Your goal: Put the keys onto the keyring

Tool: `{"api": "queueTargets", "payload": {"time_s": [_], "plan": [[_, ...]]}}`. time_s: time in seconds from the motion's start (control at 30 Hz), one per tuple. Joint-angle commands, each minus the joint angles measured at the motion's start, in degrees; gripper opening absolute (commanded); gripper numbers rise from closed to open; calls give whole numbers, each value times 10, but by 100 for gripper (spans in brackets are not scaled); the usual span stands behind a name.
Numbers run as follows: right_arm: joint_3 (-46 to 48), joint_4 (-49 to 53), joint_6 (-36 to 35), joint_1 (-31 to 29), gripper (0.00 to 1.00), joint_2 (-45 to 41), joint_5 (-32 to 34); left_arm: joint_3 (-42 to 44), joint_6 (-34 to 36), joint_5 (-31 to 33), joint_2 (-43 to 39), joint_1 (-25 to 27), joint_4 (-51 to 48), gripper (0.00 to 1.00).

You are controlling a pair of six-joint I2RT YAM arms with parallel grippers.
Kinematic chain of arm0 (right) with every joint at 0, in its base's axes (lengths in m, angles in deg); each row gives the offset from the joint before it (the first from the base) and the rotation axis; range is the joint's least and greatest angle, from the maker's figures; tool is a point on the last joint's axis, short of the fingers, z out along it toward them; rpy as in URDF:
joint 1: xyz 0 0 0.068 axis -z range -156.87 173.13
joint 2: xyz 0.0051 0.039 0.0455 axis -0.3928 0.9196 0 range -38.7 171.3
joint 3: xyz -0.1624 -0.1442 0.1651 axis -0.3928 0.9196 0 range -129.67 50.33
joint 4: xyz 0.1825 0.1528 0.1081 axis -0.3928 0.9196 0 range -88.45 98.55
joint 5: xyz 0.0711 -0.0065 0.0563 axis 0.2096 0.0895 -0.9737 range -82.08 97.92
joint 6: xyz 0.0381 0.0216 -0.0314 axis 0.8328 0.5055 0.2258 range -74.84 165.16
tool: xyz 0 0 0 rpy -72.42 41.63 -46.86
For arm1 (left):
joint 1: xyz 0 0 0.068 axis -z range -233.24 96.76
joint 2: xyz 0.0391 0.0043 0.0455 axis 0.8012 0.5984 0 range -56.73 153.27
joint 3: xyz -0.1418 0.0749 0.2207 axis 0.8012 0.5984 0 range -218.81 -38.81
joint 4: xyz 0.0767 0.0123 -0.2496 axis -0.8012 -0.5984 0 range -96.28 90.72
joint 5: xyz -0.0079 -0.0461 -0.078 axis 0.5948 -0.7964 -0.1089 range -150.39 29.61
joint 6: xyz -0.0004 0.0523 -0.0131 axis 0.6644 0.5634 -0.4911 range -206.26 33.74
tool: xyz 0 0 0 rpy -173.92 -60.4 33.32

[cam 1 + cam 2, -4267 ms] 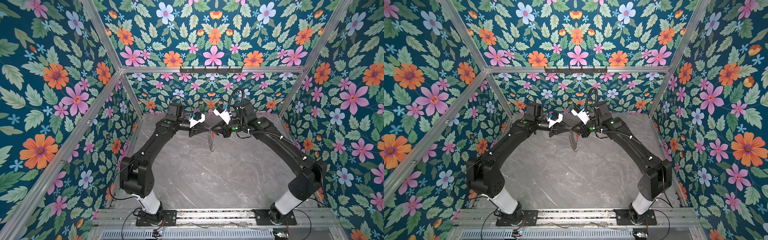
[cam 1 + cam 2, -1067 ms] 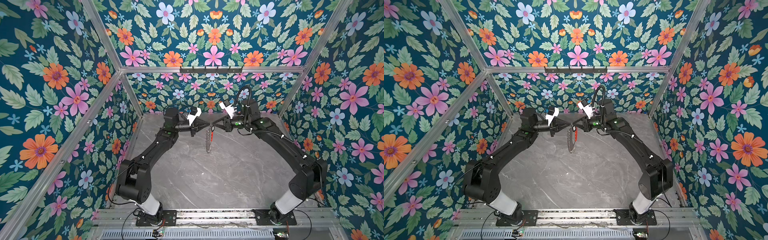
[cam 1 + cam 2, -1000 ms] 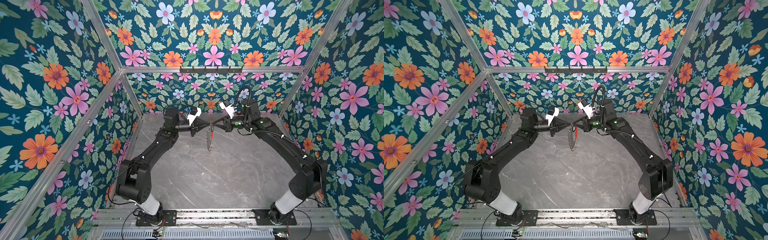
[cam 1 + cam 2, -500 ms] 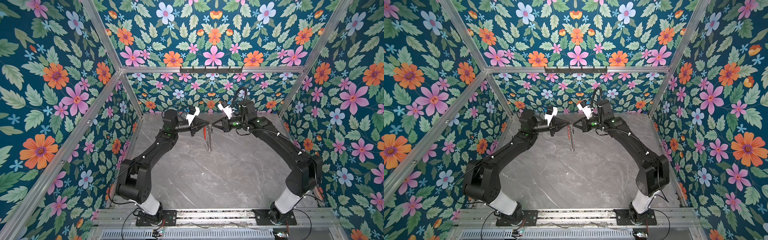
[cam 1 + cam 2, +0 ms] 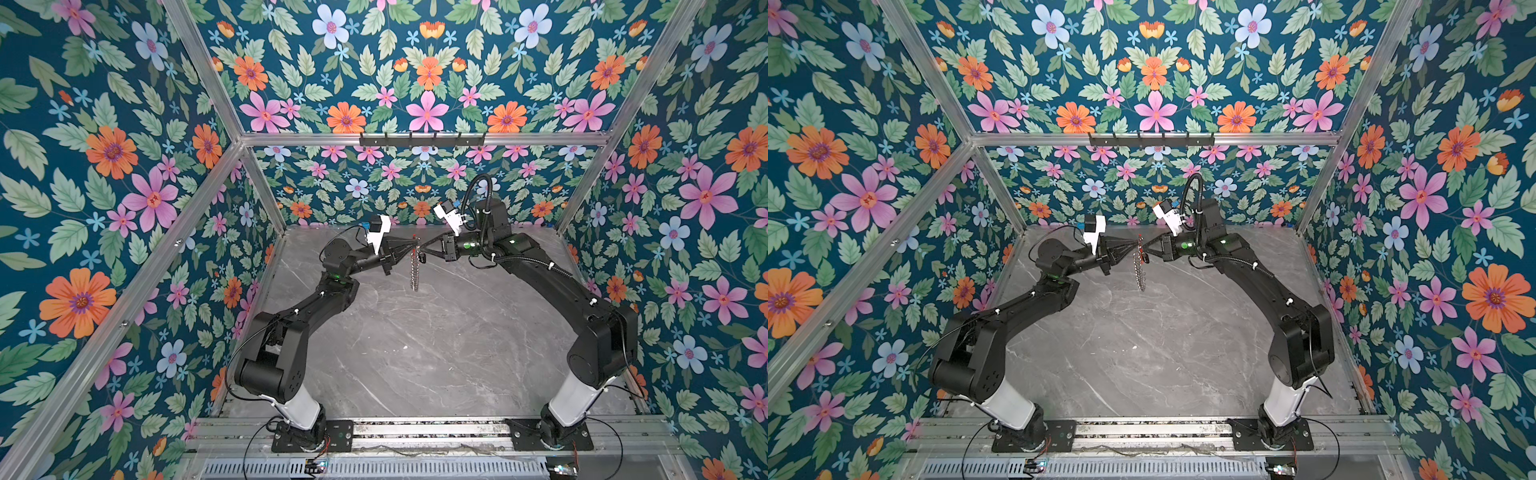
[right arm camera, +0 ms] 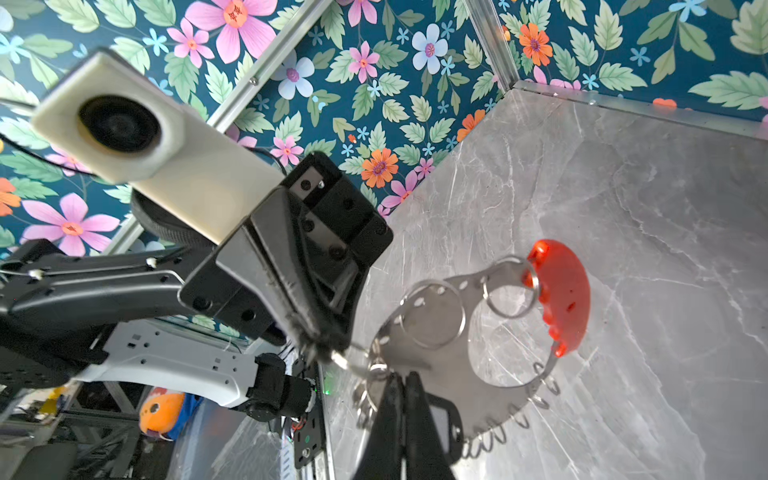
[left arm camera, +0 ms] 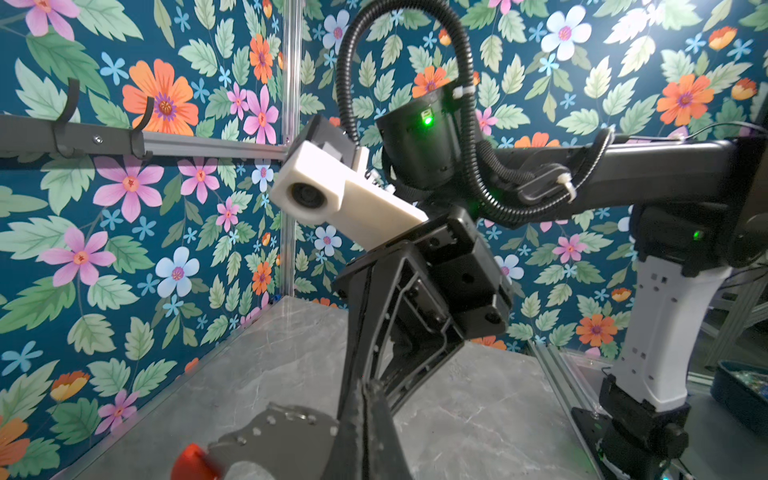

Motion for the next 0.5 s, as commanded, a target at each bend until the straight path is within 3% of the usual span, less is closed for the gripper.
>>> {"api": "queueTargets", "payload": {"time_s": [0.0,0.17,0.47], "plan": [[-4,-27,30,-1,14,4,-18,9,-43,30,1,7,139,0],[-2,-43,44,-1,22,5,-25,20,-94,51,18,9,223,0],[40,-42,40,26,25,-41,28,19,-96,52,21,9,227,0]]}}
